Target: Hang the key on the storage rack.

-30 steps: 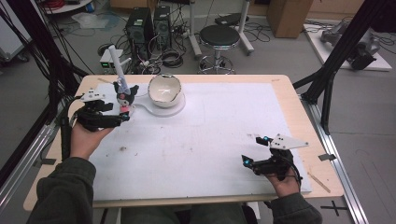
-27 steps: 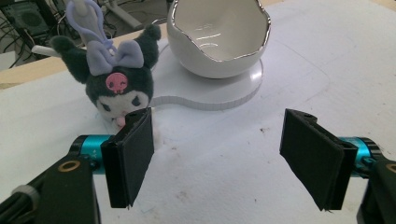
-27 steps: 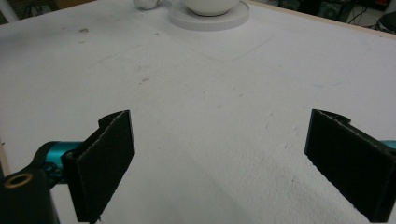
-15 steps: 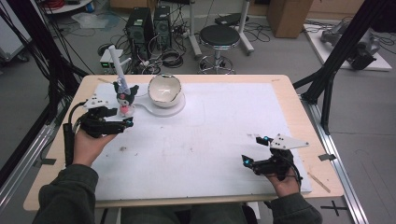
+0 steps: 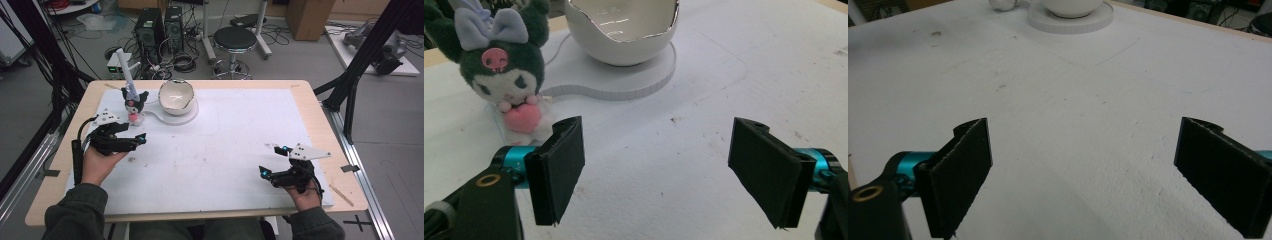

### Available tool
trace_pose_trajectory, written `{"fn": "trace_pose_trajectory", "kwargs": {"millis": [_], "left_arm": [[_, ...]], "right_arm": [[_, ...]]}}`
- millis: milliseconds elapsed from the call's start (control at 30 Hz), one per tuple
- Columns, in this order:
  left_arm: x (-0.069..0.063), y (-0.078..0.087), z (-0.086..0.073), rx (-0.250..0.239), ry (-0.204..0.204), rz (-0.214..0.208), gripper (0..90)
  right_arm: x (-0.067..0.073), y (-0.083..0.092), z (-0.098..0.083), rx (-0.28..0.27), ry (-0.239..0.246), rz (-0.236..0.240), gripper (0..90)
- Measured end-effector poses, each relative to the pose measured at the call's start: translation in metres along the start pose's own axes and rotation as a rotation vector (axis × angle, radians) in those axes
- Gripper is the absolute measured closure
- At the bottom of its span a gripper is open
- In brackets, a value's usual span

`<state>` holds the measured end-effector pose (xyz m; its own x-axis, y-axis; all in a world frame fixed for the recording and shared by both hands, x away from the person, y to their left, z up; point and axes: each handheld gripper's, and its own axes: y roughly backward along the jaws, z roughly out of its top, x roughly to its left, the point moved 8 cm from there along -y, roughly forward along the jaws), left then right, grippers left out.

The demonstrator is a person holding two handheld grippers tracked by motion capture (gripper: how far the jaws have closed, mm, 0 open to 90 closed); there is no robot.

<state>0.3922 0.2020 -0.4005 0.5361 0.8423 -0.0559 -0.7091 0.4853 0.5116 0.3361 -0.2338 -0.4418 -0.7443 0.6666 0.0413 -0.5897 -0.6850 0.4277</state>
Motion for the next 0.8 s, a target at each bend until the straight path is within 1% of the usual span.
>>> {"fn": "trace_pose_trajectory", "kwargs": {"millis": [133, 167, 267, 300, 567, 600, 800], "left_arm": [[-0.004, 0.001, 0.0, 0.004, -0.019, 0.0, 22.4], [-0.005, 0.001, 0.0, 0.002, -0.019, -0.004, 22.3], [-0.008, 0.002, 0.0, 0.002, -0.024, -0.008, 22.1], [-0.009, 0.002, 0.0, 0.001, -0.026, -0.007, 22.1], [-0.018, 0.005, 0.0, -0.009, -0.039, -0.023, 22.1], [-0.019, 0.006, 0.0, -0.012, -0.038, -0.024, 22.1], [-0.023, 0.006, -0.004, -0.01, -0.043, -0.027, 22.0]], "right_arm": [[0.0, 0.0, 0.0, 0.001, -0.004, 0.0, 7.5], [-0.001, 0.0, 0.0, -0.003, 0.003, -0.003, 7.5], [-0.001, 0.0, 0.0, -0.003, 0.004, -0.004, 7.4], [0.0, 0.0, 0.0, 0.002, -0.005, -0.001, 7.4], [-0.001, 0.0, 0.0, -0.002, 0.004, -0.004, 7.5], [0.0, 0.0, 0.0, 0.002, -0.002, -0.001, 7.5], [0.0, 0.001, 0.0, 0.005, -0.004, -0.004, 7.5]]}}
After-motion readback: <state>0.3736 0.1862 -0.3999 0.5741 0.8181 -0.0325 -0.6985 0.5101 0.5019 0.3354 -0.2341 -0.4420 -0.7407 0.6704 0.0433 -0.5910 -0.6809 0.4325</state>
